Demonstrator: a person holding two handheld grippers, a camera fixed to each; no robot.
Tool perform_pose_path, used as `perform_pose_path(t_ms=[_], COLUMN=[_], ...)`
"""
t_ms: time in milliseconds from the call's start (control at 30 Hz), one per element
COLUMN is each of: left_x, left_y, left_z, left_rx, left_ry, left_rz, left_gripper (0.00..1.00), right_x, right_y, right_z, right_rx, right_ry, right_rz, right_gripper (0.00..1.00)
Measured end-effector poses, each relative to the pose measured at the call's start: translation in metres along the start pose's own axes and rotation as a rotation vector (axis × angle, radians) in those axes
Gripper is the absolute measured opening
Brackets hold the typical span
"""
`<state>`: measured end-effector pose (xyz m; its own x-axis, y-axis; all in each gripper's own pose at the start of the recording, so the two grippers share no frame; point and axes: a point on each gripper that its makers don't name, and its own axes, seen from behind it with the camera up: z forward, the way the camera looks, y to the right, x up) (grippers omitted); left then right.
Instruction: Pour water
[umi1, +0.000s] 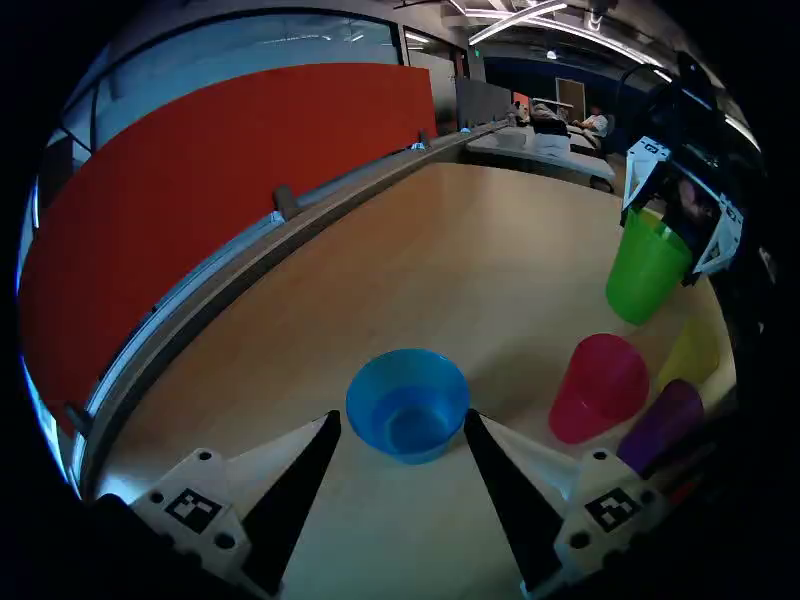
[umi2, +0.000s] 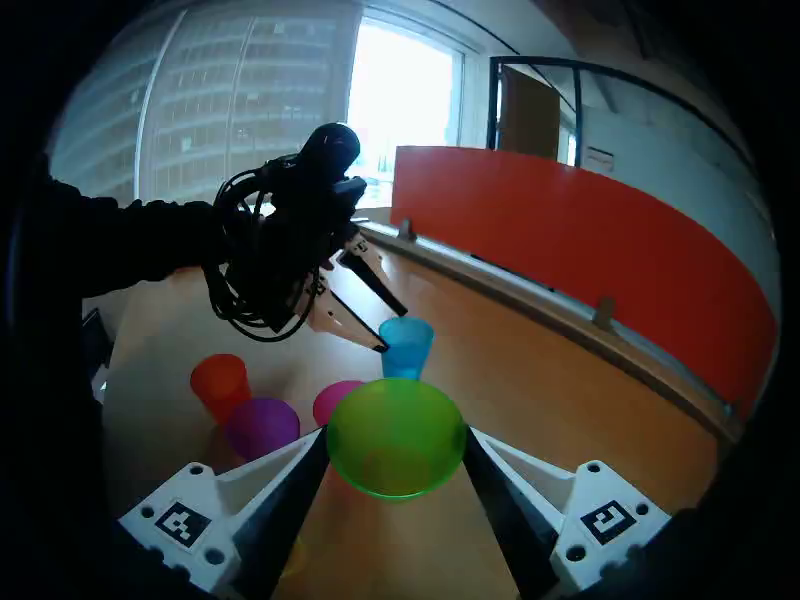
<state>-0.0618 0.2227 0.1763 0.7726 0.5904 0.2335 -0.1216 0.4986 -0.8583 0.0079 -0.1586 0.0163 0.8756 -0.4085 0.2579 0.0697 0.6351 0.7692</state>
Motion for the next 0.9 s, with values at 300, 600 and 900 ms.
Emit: perform_pose_path(t_ms=[300,600,900], left_x=[0.000,-0.001,0.000], left_y=[0.001,0.002,0.002], left_z=[0.011,0.019,0.024], left_rx=[-0.010,-0.013,-0.014], left_ry=[0.003,0.006,0.015], left_rz=[-0.005,-0.010,-0.021], left_gripper=[0.92,0.92,0.92], right_x=[0.000,-0.002,-0.003], right_y=[0.002,0.003,0.003], right_z=[-0.002,-0.003,-0.003], right_rx=[0.002,-0.001,-0.002], right_ry=[0.010,0.007,0.004], right_rz=[-0.001,-0.007,-0.005], right_gripper=[0.94,0.94,0.94])
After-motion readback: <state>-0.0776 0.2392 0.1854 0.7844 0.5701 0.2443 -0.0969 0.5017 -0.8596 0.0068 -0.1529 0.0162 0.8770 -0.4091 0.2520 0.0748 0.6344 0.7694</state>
